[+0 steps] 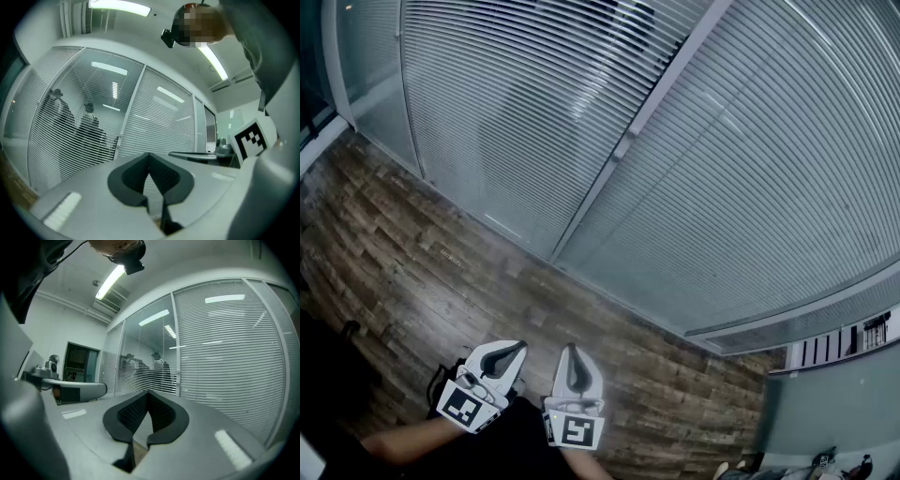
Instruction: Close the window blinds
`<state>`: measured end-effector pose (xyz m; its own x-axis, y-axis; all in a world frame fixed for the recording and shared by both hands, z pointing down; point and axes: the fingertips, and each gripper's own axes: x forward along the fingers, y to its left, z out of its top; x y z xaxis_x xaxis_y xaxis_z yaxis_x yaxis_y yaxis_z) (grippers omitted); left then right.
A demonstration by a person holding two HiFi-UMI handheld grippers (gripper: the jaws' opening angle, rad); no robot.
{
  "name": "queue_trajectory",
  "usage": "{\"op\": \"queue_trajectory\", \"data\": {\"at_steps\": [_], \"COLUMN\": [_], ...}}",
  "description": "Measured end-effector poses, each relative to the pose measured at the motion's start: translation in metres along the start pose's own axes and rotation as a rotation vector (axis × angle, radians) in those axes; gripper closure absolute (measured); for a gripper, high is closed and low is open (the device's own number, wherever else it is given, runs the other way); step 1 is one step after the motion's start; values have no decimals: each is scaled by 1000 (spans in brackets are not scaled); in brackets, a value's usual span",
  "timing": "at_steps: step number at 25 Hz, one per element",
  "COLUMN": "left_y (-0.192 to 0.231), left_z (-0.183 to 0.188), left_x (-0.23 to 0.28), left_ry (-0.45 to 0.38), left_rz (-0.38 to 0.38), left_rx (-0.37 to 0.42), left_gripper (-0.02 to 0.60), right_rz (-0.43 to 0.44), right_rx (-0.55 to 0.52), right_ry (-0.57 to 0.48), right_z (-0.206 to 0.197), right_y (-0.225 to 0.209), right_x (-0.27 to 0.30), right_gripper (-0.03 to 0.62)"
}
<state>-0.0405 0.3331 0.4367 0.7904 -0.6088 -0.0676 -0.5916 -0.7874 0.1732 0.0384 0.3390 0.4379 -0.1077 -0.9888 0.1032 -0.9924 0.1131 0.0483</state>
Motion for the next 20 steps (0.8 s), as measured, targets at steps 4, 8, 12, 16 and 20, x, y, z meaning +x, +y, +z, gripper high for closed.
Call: {"op": "queue_trajectory", "data": {"at_steps": [4,8,12,16,20], "left_y": [5,-3,-3,-9,-19], "left_z": [-9,0,7,4,-1], "left_x": [12,17,24,27,37], "left_ry": [-19,-37,-53,-48,-39], "left_rz": [3,-2,7,0,-15], "left_rx": [5,10,26,41,49], "left_gripper": [583,583,583,583,583], "right_rz": [-2,-8,-17,-27,20], "right_rx": [-19,-14,18,24,31], "right_ry": [-20,-34,-85,-92,-160], "right_z": [1,0,7,3,10], "right_y": [-7,-10,-23,-32,-37], "right_x": [6,2,0,-4,-11], "right_gripper": [594,594,592,592,591]}}
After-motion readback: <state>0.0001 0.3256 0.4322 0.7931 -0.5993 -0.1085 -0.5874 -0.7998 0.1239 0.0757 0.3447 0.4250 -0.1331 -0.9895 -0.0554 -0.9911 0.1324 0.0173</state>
